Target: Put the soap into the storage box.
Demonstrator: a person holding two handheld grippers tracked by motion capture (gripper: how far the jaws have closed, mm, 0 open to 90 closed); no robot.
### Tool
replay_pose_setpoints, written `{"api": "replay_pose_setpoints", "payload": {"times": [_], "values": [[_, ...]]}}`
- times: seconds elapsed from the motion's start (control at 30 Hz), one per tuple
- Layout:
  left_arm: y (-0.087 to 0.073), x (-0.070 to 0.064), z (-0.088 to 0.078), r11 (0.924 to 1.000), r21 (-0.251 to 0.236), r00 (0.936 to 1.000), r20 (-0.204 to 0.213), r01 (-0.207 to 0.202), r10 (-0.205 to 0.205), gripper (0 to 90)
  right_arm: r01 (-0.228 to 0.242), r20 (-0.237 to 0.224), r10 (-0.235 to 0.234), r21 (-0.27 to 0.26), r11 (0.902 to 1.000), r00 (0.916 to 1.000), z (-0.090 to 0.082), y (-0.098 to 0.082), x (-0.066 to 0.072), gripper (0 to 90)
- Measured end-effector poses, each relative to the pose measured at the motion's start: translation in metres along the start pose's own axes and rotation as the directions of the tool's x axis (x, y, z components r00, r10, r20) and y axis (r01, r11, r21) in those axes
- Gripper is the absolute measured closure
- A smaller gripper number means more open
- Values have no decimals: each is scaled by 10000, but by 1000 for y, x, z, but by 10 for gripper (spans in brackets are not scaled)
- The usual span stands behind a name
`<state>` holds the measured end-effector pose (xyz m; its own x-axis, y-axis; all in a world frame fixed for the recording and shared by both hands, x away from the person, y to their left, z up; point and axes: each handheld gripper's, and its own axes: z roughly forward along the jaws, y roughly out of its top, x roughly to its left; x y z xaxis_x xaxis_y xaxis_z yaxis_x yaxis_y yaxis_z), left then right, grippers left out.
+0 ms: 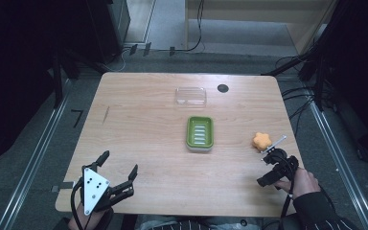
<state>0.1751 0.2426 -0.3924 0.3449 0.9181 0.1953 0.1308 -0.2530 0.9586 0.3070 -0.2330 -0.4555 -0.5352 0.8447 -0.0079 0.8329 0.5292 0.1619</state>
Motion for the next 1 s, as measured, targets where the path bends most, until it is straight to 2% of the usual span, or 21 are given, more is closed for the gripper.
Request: {"api": "replay_pose_setpoints", "payload": {"times": [0.13, 0.33, 0.77, 1.0], "values": [[0, 0, 1, 10000, 26, 10000, 31, -41, 41, 130, 55, 54, -54, -178, 9998, 10000, -3, 8, -3, 37], [0, 0, 1, 10000, 48, 10000, 37, -84, 84, 130, -111, 144, 116, -348, 9993, 9998, -6, 19, -9, 37], [0, -1, 3, 9999, 24, 9999, 107, -109, 109, 130, -235, 227, 239, -186, 9996, 9995, -2, 37, -19, 37], [0, -2, 3, 9999, 54, 9999, 109, -112, 111, 130, -372, 192, 377, -263, 9990, 9991, 0, 46, -25, 37]]}}
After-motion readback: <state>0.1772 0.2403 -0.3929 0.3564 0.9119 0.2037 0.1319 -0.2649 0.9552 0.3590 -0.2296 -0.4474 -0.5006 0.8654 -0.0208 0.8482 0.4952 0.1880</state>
